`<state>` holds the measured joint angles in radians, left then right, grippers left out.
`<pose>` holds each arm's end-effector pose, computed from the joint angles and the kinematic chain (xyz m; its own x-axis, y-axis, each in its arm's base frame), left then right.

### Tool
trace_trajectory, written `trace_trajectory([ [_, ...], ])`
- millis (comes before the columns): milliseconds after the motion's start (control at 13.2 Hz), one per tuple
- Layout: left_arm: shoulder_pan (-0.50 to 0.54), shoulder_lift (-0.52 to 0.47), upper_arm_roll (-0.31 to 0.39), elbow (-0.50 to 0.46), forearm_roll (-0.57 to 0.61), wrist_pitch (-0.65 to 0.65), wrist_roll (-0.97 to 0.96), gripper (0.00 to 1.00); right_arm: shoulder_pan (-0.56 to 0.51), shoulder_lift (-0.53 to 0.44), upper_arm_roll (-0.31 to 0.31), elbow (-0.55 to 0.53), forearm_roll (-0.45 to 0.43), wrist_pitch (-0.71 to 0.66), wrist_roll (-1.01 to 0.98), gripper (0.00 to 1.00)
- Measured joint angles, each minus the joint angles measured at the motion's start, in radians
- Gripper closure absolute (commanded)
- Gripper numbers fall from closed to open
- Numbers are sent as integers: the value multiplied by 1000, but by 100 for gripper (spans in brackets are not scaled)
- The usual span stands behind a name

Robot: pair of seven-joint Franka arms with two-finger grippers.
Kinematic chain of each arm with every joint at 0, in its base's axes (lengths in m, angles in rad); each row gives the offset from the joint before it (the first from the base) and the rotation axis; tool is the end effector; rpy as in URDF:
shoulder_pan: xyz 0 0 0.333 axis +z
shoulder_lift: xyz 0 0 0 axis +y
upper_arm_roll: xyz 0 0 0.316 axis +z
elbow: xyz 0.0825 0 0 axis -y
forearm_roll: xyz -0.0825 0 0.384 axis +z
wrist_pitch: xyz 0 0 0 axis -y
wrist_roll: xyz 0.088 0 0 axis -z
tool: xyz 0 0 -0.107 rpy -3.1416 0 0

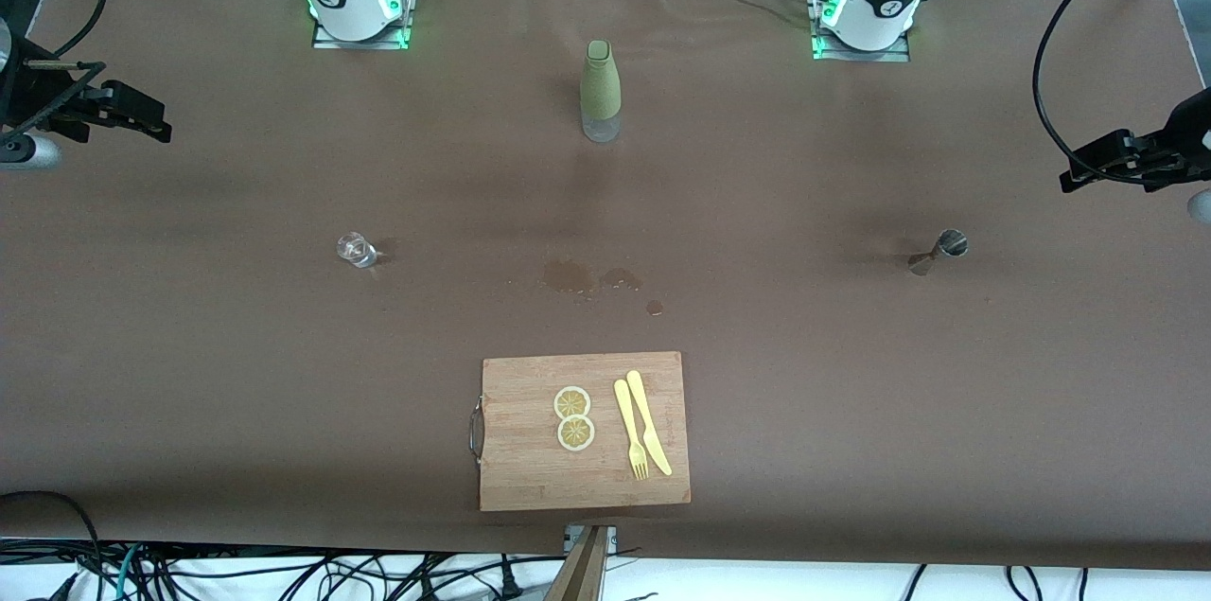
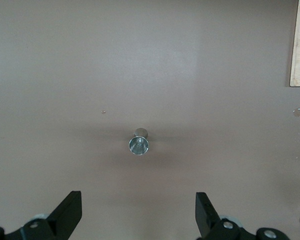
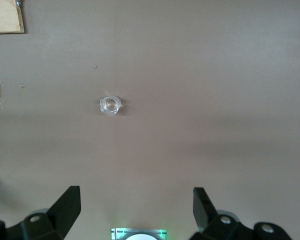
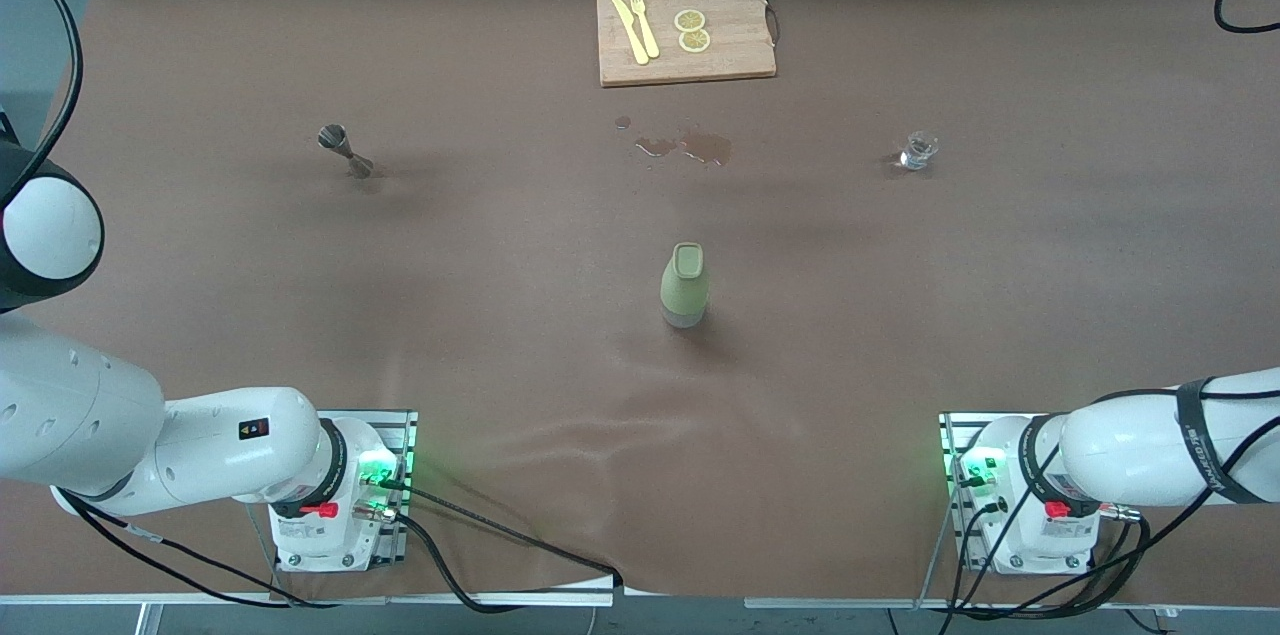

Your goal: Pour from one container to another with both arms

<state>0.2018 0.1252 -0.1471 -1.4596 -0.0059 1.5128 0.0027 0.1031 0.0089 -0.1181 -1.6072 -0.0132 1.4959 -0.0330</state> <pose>0.5850 0.0370 0.6010 0.9962 0.0513 -0.0705 0.0532 -0.9983 0.0244 0.5471 -0.0094 0.5965 0.9926 0.0170 -0.1202 0.0184 -0.9998 0.0103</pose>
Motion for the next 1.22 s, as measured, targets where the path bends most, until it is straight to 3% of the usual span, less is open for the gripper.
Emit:
trace_trajectory([
  [456,3,2,-2,-22,2,8,0,0,3,0,1,0,0,-57,-5,0],
  [911,51,-65,3,-267,60,241,76,0,-12,11,-14,0,0,-62,-123,0],
  [1215,79,-93,4,-414,64,338,108,0,-24,34,-69,0,13,-56,-315,0],
])
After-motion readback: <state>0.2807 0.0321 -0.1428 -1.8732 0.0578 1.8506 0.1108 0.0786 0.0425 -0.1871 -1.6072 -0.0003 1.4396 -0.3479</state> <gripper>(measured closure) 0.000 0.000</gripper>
